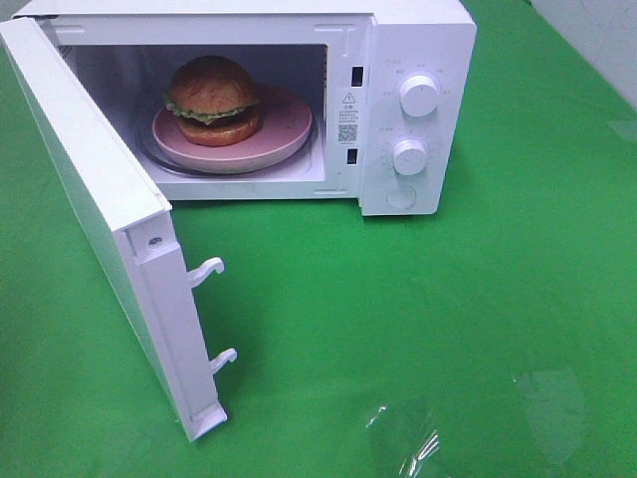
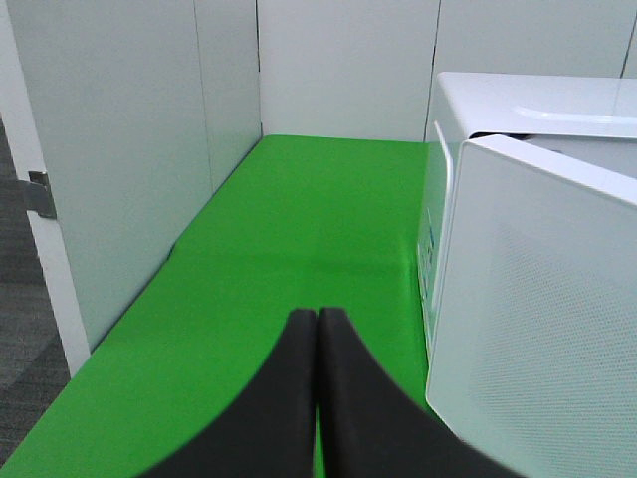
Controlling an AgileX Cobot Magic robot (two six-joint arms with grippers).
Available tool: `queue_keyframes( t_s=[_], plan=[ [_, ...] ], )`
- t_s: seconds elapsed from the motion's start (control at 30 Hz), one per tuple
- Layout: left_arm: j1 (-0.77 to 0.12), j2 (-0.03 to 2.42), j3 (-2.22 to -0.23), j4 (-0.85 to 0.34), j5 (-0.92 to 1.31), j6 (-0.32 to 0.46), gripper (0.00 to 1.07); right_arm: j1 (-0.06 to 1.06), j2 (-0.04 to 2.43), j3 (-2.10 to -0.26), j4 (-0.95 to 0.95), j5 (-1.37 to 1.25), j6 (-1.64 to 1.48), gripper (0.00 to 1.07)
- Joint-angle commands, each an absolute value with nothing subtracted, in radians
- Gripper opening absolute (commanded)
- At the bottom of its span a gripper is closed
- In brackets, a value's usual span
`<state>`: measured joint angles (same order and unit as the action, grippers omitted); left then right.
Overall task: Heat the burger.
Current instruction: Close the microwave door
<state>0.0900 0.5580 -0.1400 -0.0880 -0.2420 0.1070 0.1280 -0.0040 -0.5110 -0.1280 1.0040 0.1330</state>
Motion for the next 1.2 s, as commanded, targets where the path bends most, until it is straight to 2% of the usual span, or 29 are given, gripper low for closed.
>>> queue_keyframes(
  t_s=[0.03,0.3,0.33,0.37,0.43,0.53,0.6,0.7,0.83,0.93,1.0,1.2],
  plan=[
    [0.094,0.681,-0.137,-0.09,-0.377,0.104,0.0,0.121,-0.03,-0.509,-0.129,1.003,0.125,0.76],
    [0.094,0.887,-0.137,-0.023,-0.539,0.087,0.0,0.121,-0.03,-0.509,-0.129,1.003,0.125,0.76],
    [0.094,0.949,-0.138,0.008,-0.586,0.051,0.0,0.121,-0.03,-0.509,-0.129,1.003,0.125,0.76],
    [0.094,0.949,-0.138,0.008,-0.586,0.051,0.0,0.121,-0.03,-0.509,-0.129,1.003,0.125,0.76],
    [0.094,1.067,-0.138,0.136,-0.71,-0.037,0.0,0.121,-0.03,-0.509,-0.129,1.003,0.125,0.76],
    [0.094,1.088,-0.138,0.157,-0.737,-0.052,0.0,0.121,-0.03,-0.509,-0.129,1.003,0.125,0.76],
    [0.09,1.174,-0.147,0.218,-0.847,-0.089,0.0,0.121,-0.03,-0.509,-0.129,1.003,0.125,0.76],
    [0.079,1.213,-0.164,0.231,-0.857,-0.092,0.0,0.121,-0.03,-0.509,-0.129,1.003,0.125,0.76],
    [0.008,1.3,-0.225,0.233,-0.858,-0.077,0.0,0.121,-0.03,-0.509,-0.129,1.003,0.125,0.76],
    [-0.006,1.318,-0.234,0.23,-0.861,-0.069,0.0,0.121,-0.03,-0.509,-0.129,1.003,0.125,0.76],
    [-0.083,1.38,-0.27,0.22,-0.864,-0.044,0.0,0.121,-0.03,-0.509,-0.129,1.003,0.125,0.76],
    [-0.154,1.444,-0.305,0.213,-0.887,-0.044,0.0,0.121,-0.03,-0.509,-0.129,1.003,0.125,0.76]
  ],
)
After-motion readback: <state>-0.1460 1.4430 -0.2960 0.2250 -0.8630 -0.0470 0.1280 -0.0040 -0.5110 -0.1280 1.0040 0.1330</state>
